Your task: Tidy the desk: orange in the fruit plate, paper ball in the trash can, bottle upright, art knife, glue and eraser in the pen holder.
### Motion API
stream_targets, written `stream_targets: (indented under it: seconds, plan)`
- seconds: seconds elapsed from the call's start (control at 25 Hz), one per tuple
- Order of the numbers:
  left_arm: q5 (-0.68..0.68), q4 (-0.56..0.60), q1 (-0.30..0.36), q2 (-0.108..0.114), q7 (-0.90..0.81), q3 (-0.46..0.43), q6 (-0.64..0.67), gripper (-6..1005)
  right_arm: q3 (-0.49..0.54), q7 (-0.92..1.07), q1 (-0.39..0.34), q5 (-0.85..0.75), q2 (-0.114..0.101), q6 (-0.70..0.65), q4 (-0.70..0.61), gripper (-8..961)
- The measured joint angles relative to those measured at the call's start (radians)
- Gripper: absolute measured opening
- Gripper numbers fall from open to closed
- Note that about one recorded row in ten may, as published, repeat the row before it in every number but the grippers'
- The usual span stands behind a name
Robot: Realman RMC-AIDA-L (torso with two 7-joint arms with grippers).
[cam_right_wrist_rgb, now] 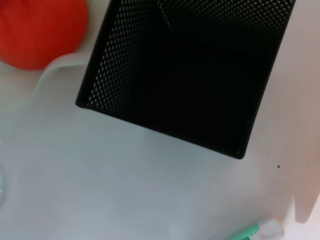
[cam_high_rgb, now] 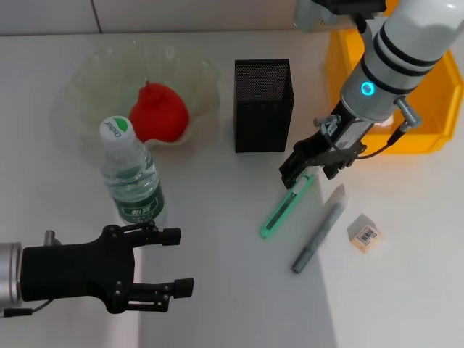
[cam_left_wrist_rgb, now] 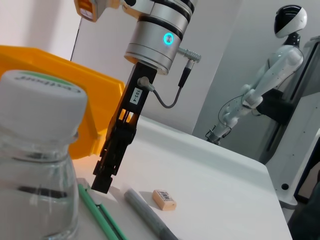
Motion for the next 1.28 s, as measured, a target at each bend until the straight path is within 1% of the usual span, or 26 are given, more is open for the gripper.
stream_targets:
  seconds: [0.4, 0.84, 1.28]
  plan:
    - [0.0, -0.008, -0.001, -0.001, 0.017, 0.002, -0.01, 860, -0.002, 0.0, 0.008, 0.0, 0.001, 0.042, 0.034, 802]
    - [0.0, -0.019, -0.005, -0.001, 0.03, 0.002, -0.015, 860, -0.026, 0.0, 0.019, 0.0, 0.002, 0.071, 0.064, 802]
    - [0.0, -0.023, -0.01, -0.003, 0.031, 0.025, -0.038, 860, -0.028, 0.0, 0.022, 0.0, 0.001, 0.086, 0.071, 801]
